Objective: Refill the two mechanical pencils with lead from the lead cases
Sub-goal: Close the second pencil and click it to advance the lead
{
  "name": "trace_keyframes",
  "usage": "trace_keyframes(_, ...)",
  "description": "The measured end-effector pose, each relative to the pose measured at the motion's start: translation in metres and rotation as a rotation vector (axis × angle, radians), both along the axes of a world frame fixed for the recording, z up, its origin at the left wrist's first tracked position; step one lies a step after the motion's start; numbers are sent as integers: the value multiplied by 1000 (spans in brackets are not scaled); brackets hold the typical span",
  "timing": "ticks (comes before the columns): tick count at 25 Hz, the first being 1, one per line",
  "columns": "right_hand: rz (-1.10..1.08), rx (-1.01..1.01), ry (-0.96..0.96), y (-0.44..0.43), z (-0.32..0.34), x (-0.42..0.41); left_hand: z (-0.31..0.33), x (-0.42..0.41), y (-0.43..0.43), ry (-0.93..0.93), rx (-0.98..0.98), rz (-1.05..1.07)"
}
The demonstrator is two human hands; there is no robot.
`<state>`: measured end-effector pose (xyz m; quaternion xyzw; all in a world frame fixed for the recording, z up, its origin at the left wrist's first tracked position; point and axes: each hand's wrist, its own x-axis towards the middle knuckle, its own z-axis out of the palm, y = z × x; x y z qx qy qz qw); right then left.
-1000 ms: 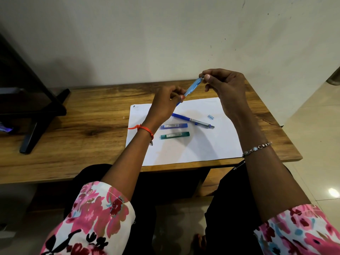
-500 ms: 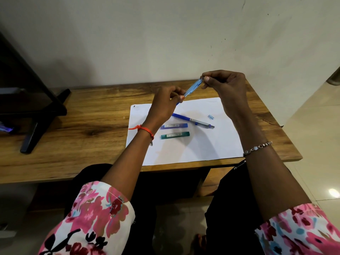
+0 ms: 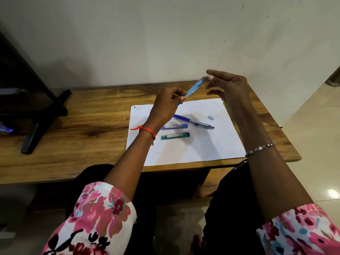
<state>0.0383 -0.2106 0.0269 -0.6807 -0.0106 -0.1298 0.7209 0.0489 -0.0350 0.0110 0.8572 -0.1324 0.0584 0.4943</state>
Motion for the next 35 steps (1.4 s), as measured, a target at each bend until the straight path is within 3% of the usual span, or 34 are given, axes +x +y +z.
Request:
trace_keyframes(2, -66, -293, 133, -7, -4, 1, -1, 0, 2, -4, 12, 8)
trace_keyframes(5, 7, -841, 442, -12, -18, 4, -2, 2, 2, 0, 18, 18)
trace_keyframes(8, 14, -1036, 561, -7, -27, 8, -2, 1, 1, 2, 15, 9)
trace_keyframes(10, -26, -948, 499, -3, -24, 6, -1, 1, 1, 1, 24, 5)
trace_keyframes(11, -35, -784, 433, -2, -21, 5, -1, 1, 1, 0, 29, 7)
trace_keyframes(14, -8, -21, 148, -1, -6, -1, -1, 3, 2, -2, 30, 17)
trace_keyframes(17, 3, 339, -16, 0, 2, -1, -1, 3, 1, -1, 37, 18)
trace_keyframes(23, 15, 146, -51, 2, 3, -2, 0, 2, 0, 1, 48, 10)
trace_keyframes(35, -1, 82, -40, 1, 1, -1, 2, 1, -1, 18, 50, 1)
